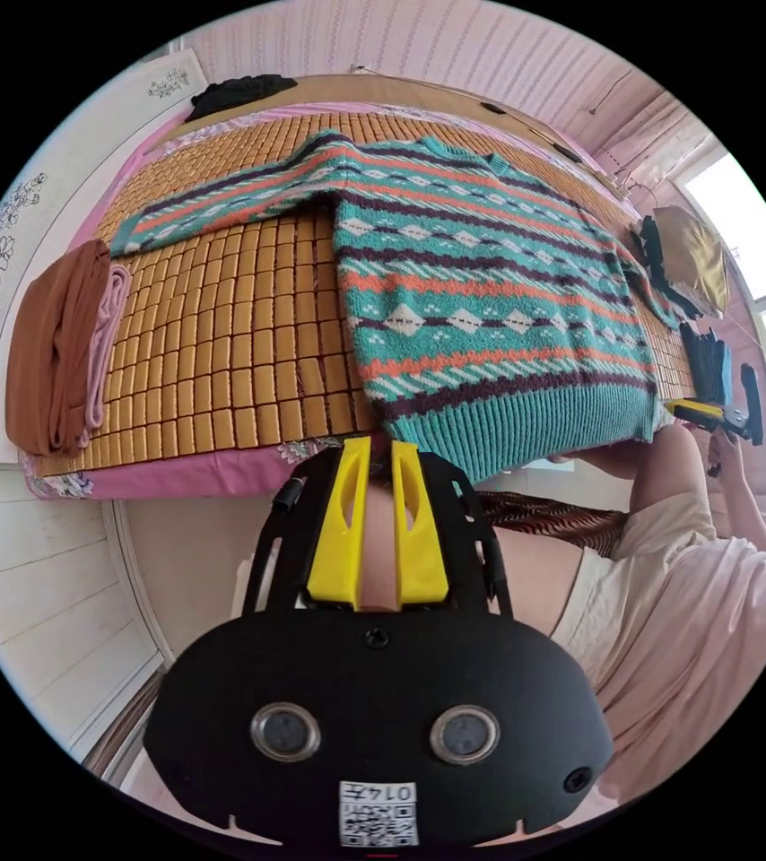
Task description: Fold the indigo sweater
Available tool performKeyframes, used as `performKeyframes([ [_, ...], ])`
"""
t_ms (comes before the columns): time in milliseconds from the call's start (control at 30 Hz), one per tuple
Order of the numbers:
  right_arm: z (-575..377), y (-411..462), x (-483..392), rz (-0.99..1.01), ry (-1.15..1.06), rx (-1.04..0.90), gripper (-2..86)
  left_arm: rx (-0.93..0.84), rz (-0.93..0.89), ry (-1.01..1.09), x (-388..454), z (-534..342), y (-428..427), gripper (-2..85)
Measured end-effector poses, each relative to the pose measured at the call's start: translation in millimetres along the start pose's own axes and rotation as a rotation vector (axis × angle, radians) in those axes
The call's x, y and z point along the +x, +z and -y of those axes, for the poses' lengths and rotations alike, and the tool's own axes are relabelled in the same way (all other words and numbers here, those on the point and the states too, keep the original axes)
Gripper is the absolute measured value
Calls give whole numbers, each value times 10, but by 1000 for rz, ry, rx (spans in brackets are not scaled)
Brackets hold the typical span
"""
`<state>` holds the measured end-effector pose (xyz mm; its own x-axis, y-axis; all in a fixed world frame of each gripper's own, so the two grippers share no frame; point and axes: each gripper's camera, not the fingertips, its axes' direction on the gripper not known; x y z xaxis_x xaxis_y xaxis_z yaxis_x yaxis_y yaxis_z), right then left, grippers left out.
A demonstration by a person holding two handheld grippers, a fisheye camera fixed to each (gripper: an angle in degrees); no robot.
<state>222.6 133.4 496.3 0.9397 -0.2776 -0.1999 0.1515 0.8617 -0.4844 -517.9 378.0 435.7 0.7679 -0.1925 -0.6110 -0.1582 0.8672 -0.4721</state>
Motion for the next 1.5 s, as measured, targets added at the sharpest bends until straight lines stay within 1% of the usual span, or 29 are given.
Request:
performKeyframes([
  [67,287,23,-224,26,-81,3,-2,41,-13,22,56,150,-93,46],
  [133,579,105,-423,6,-129,-10,-3,53,-3,46,141,377,-85,41],
  [200,854,286,-543,-106,-108,-43,-3,61,29,61,219,710,41,24],
  [267,933,470,-513,-146,-73,-108,-3,40,66,30,165,925,196,10],
  [367,817,503,-380,-38,-27,-35,-4,-48,179,12,-15,1073,464,-6],
  [400,761,505,-322,8,10,4,-4,-8,184,51,-56,1033,427,-8],
  [467,724,528,-251,89,66,46,-3,7,187,59,-142,996,384,-9],
  [500,747,543,-235,124,92,45,-3,31,175,42,-210,969,347,-9],
  [567,829,553,-282,127,94,13,-3,47,154,8,-320,975,288,-10],
  [633,921,550,-376,109,57,-32,-2,36,125,-23,-431,1034,212,-10],
  [700,1050,501,-536,64,-32,-97,-1,49,56,-40,-615,1061,70,-9],
  [733,1079,477,-582,44,-51,-98,-1,57,36,-49,-681,1058,24,-9],
  [800,1224,324,-803,13,-134,-36,2,138,-70,-110,-1037,1017,-207,-8],
  [833,1278,284,-868,21,-156,-13,4,171,-103,-118,-1141,1006,-272,-7],
  [900,1599,180,-1196,68,-274,53,15,302,-167,-184,-1617,1020,-502,-1],
  [933,1703,171,-1299,73,-309,61,19,325,-162,-206,-1745,1049,-546,2],
  [1000,2170,193,-1771,64,-447,86,63,387,-89,-314,-2250,1253,-680,40],
  [1033,2298,206,-1902,63,-479,85,73,399,-71,-341,-2375,1319,-703,49],
  [1100,2780,246,-2448,75,-613,93,107,430,-36,-439,-2869,1621,-758,84],
  [1200,3278,319,-3077,17,-734,150,112,437,-47,-529,-3419,2016,-758,99],
  [1367,3860,632,-3725,-97,-832,157,101,427,-36,-645,-4092,2459,-657,119],
  [1433,4018,814,-3823,-130,-832,114,90,371,-36,-676,-4274,2558,-539,116],
  [1500,4181,1038,-3870,-129,-820,20,82,371,24,-692,-4375,2545,-511,84],
])
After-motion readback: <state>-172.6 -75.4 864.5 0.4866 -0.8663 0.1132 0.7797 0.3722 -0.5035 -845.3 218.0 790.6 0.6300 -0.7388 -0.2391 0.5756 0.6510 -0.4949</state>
